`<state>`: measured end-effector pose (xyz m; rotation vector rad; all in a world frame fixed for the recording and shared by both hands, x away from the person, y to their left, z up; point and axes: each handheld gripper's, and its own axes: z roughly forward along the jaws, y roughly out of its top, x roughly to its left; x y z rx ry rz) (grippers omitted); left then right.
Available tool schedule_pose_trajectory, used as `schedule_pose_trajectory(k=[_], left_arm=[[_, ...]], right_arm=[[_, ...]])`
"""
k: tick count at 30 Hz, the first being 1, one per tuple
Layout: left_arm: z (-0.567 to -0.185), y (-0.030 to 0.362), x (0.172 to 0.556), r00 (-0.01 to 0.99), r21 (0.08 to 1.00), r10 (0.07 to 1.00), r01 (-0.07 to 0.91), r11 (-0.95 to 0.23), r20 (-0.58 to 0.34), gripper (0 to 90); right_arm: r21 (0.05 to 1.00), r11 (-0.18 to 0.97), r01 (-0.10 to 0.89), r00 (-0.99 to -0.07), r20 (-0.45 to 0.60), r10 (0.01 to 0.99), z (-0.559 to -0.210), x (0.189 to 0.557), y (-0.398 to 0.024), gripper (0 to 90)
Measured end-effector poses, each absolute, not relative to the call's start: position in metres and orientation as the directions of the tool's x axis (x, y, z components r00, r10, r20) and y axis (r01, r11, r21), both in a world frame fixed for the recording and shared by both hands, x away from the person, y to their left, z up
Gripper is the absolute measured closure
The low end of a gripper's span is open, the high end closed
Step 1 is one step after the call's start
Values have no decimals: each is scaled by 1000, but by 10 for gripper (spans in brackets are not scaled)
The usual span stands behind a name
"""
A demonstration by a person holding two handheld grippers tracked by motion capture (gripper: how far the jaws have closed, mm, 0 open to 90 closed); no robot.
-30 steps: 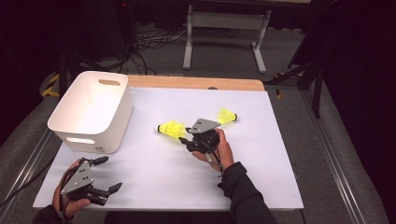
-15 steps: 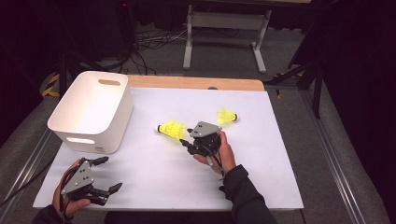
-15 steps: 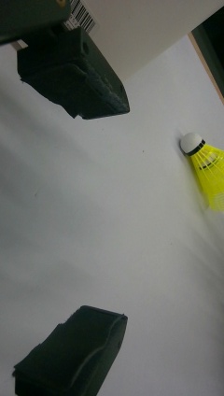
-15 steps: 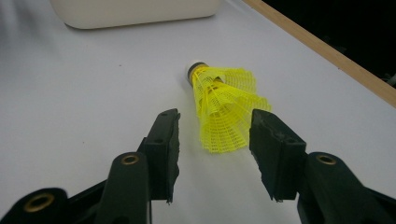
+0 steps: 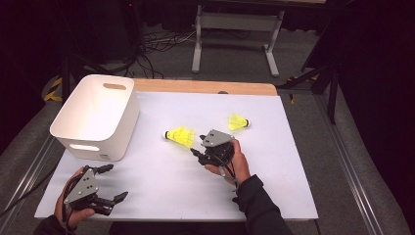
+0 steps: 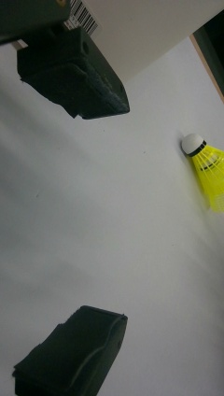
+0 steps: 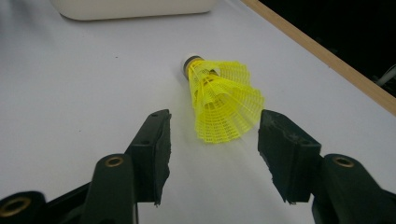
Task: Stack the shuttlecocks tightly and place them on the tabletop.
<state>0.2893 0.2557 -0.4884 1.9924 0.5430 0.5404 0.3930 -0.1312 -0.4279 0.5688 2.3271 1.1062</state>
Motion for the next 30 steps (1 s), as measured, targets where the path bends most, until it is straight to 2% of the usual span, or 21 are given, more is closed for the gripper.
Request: schedule_pose_trajectory(k=[16,30], left_arm=[[-489,255,290,805,886,575,151,-438,148,33],[-488,255,289,805,883,573,146,-446,156,33]], right_arm=[[796,595,114,-766,-311,563,-420,376,-145,292],[794,601,87,-746,-348,568,-422,363,-153,246]])
